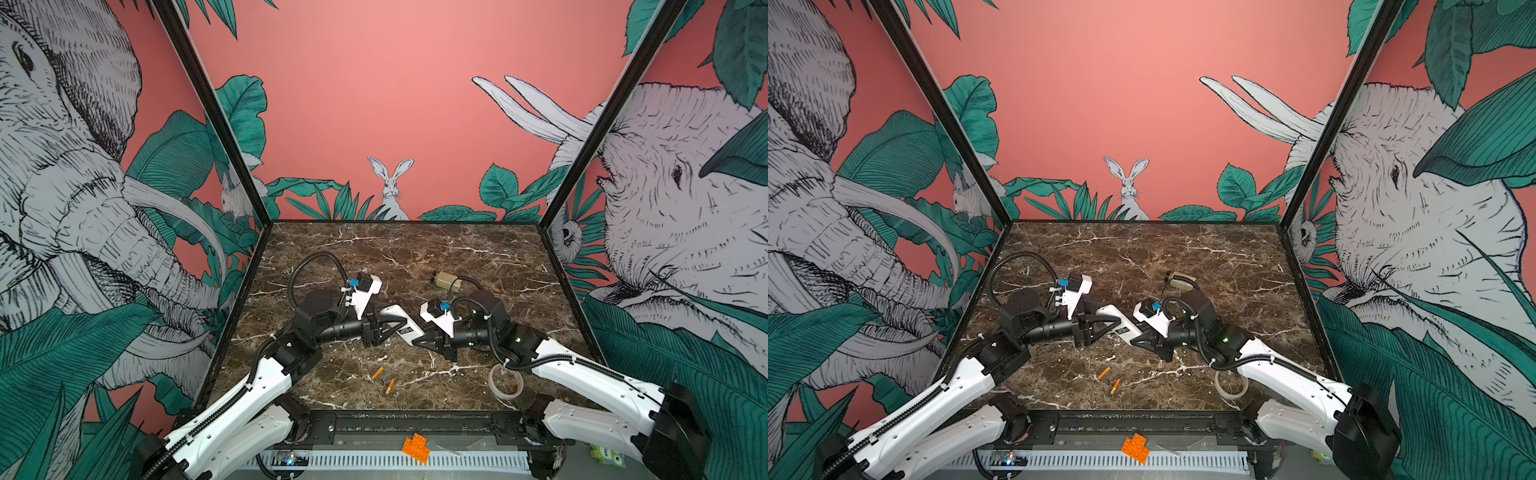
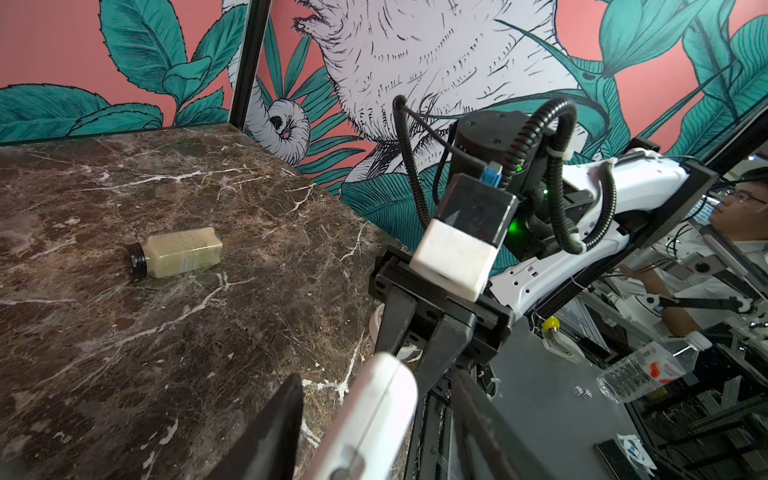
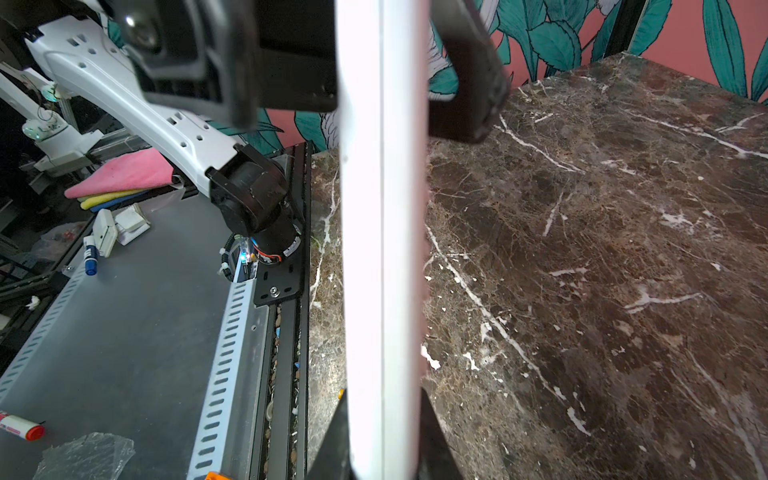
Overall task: Load the batteries into the remote control
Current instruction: 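Position the left gripper at the remote's back cover while the right gripper holds it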
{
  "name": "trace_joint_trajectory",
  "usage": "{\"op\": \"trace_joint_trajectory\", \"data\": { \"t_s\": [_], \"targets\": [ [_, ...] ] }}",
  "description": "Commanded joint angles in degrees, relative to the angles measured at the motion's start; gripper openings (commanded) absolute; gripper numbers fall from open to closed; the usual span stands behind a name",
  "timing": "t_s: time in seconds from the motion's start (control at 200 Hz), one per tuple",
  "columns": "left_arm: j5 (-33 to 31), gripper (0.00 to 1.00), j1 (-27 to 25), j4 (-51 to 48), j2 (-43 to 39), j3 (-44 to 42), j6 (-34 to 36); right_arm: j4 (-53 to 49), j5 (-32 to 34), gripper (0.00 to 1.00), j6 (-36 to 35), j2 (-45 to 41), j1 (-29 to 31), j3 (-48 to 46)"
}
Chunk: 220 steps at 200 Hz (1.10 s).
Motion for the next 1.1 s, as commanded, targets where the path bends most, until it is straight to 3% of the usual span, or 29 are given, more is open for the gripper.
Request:
{"op": "trace_joint_trajectory", "data": {
  "t_s": [0.0,0.29,0.615,0.78,0.92,1.05,1.095],
  "targets": [
    [2.5,0.51,0.4,0.6,0.2,1.8,0.5,1.4,-3.3,0.00,-1.2,-0.6,-0.5,1.6],
    [3.1,0.35,0.3,0.6,0.1,2.2,0.7,1.2,-6.3,0.00,-0.8,-0.8,-1.0,1.8],
    [2.3,0.02,0.3,1.4,0.2,2.1,0.7,1.7,-6.4,0.00,-0.2,-1.2,-1.1,1.5],
    [0.2,0.00,0.3,1.6,0.4,2.4,-0.7,3.0,-4.8,0.39,0.5,-2.0,-1.2,0.9],
    [-2.9,0.00,0.2,1.8,1.0,2.3,-3.3,3.4,-1.8,0.62,0.8,-2.7,-1.2,0.2],
    [-5.2,0.00,0.3,2.7,1.6,2.0,-6.2,2.6,2.9,0.68,0.6,-3.7,-1.2,-0.5],
    [-8.7,0.00,0.3,1.6,1.7,2.1,-6.9,2.0,5.0,0.68,0.2,-4.0,-1.2,-0.5]
  ]
}}
